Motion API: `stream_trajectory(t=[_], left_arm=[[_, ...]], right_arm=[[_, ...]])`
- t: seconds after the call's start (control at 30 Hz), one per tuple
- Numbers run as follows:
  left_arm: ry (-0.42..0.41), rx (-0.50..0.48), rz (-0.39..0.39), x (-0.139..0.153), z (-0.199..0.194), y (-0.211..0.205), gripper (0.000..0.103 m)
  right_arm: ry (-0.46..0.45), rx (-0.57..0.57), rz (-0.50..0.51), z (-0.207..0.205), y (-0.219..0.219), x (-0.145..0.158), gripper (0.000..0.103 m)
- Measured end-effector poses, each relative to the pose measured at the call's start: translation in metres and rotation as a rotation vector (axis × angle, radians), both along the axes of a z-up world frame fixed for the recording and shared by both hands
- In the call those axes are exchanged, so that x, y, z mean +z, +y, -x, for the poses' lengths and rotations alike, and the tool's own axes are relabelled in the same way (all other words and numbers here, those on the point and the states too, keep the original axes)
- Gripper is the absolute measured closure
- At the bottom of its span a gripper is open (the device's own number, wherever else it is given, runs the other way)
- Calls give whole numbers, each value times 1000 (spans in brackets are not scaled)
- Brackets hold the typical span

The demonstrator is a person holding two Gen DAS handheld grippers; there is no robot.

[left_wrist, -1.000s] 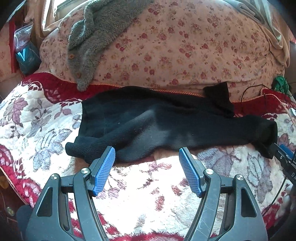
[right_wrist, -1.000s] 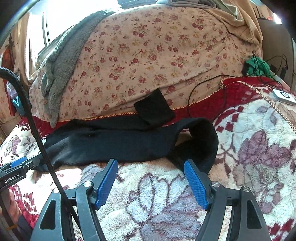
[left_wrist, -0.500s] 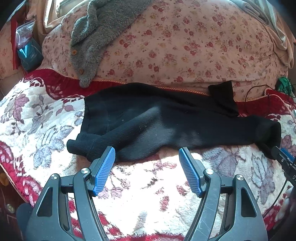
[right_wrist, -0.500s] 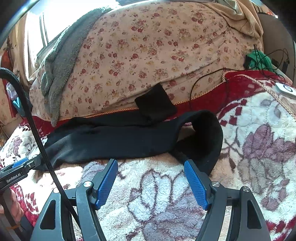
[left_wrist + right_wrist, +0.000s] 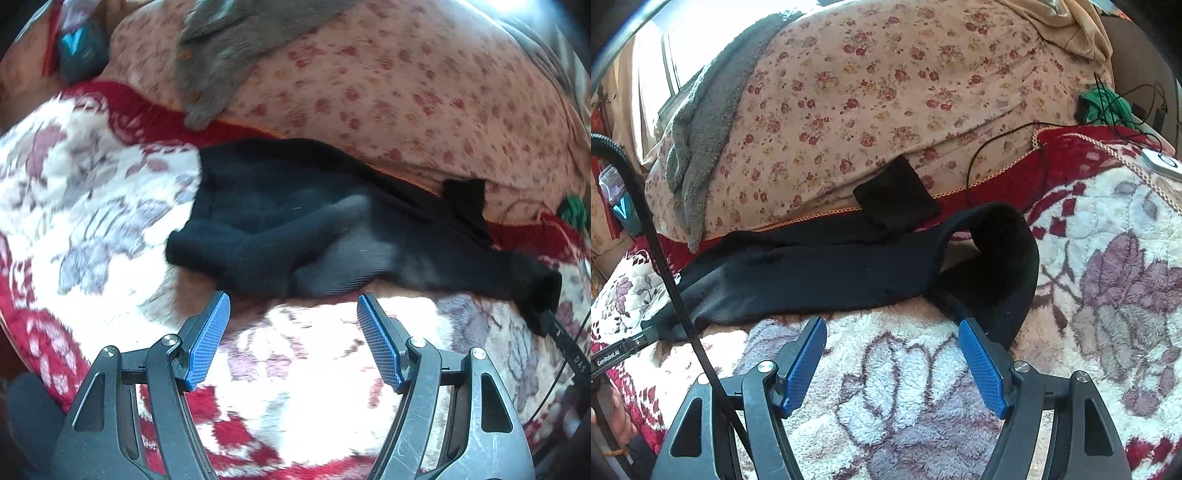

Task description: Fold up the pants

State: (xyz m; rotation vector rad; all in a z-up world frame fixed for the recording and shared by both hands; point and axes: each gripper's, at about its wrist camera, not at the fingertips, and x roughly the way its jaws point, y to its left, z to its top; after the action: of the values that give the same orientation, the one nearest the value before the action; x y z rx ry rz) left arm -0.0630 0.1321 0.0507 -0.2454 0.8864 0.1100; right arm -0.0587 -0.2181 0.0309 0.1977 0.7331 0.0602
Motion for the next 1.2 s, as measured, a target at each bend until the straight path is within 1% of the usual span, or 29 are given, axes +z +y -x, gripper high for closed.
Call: stream_trajectory(t=[0.07, 0.2, 0.37, 0.43, 0.6, 0.73, 0.83, 0.97, 1.07, 1.1, 1.13, 1.17, 1.2], left_arm=[[6, 39, 32, -7, 0, 12, 31], [4, 90, 133, -17, -6, 25, 31], [0, 143, 201, -28, -19, 35, 31], [-8, 159, 214, -29, -25, 36, 31], [-18, 183, 215, -32, -43, 35, 31], [-11, 181, 193, -33, -57, 28, 31], [1, 173, 172, -34, -63, 24, 31], [11, 173, 169, -34, -68, 24, 31], [22, 165, 149, -35, -72, 22, 31], [27, 160, 140, -35, -73, 21, 31], [32, 153, 127, -35, -74, 19, 31], [34, 144, 111, -34, -75, 18, 38], [37, 130, 91, -34, -76, 16, 44]], right_arm=[[10, -4, -15, -2, -3, -4, 30], [36, -14, -43, -5, -8, -11, 30], [46, -21, -37, -7, -13, -16, 30], [50, -23, -39, -9, -15, -18, 30], [59, -28, -72, -15, -22, -26, 30], [64, -47, -117, -22, -32, -28, 30], [51, -65, -167, -29, -41, -26, 30], [31, -113, -233, -44, -55, -21, 30], [23, -153, -312, -59, -69, -21, 30], [24, -164, -337, -64, -73, -22, 33], [23, -173, -361, -70, -77, -24, 43], [20, -182, -392, -75, -83, -26, 47], [14, -190, -421, -79, -87, -28, 57]])
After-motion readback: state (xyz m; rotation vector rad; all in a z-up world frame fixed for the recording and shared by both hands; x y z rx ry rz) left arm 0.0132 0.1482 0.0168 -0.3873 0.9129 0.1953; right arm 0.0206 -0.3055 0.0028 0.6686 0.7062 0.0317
